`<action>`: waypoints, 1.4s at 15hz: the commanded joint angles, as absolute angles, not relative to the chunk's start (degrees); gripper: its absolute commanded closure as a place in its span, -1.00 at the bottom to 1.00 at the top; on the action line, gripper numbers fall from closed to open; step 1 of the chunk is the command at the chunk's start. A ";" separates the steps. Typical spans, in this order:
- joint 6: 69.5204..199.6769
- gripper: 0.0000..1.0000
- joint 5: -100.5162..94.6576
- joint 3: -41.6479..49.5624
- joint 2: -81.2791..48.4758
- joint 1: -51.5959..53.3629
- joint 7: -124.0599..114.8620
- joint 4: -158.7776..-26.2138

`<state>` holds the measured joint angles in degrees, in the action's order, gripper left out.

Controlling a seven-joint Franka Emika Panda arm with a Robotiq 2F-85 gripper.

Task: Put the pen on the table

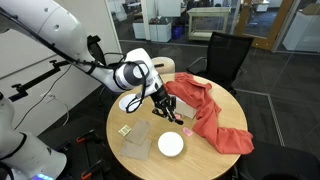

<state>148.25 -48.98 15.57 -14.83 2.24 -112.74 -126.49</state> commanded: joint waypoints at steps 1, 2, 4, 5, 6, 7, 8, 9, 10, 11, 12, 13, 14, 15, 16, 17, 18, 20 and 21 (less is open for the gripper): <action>149.81 0.91 -48.44 11.45 -8.56 1.42 -110.07 -131.80; 149.90 0.91 -48.16 10.36 -8.07 1.40 -109.63 -132.24; 149.99 0.91 -46.26 8.07 -7.61 1.38 -107.61 -133.01; 150.14 0.91 -44.85 6.91 -7.72 1.43 -106.03 -133.35; 150.23 0.91 -43.63 5.96 -7.81 1.58 -104.59 -133.66; 150.33 0.91 -42.75 5.13 -8.22 1.90 -103.37 -133.86; 150.10 0.91 -41.60 4.31 -8.49 2.16 -102.04 -134.02; 150.14 0.91 -40.31 3.47 -8.92 2.39 -100.48 -134.27; 150.20 0.91 -39.35 2.82 -9.14 2.56 -99.06 -134.62; 150.38 0.91 -37.87 2.02 -9.42 2.75 -97.30 -135.14; 150.51 0.91 -36.74 1.44 -9.48 3.02 -95.71 -135.72; 150.61 0.91 -35.49 0.93 -9.59 3.36 -94.02 -136.34; 150.85 0.91 -34.48 0.47 -9.75 3.79 -92.49 -137.04; 150.97 0.91 -32.84 -0.15 -9.93 4.14 -90.33 -137.68; 151.09 0.91 -32.40 -0.31 -10.20 4.71 -89.26 -138.15; 151.43 0.91 -30.97 -0.70 -10.51 5.08 -87.24 -138.68; 152.01 0.91 -30.66 -0.85 -11.07 5.68 -86.19 -139.12; 153.17 0.91 -29.69 -1.12 -12.37 6.80 -83.46 -139.86; 153.70 0.91 -30.03 -0.90 -13.07 7.50 -82.60 -140.08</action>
<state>150.97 -31.39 -1.07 -11.87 6.06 -86.53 -138.69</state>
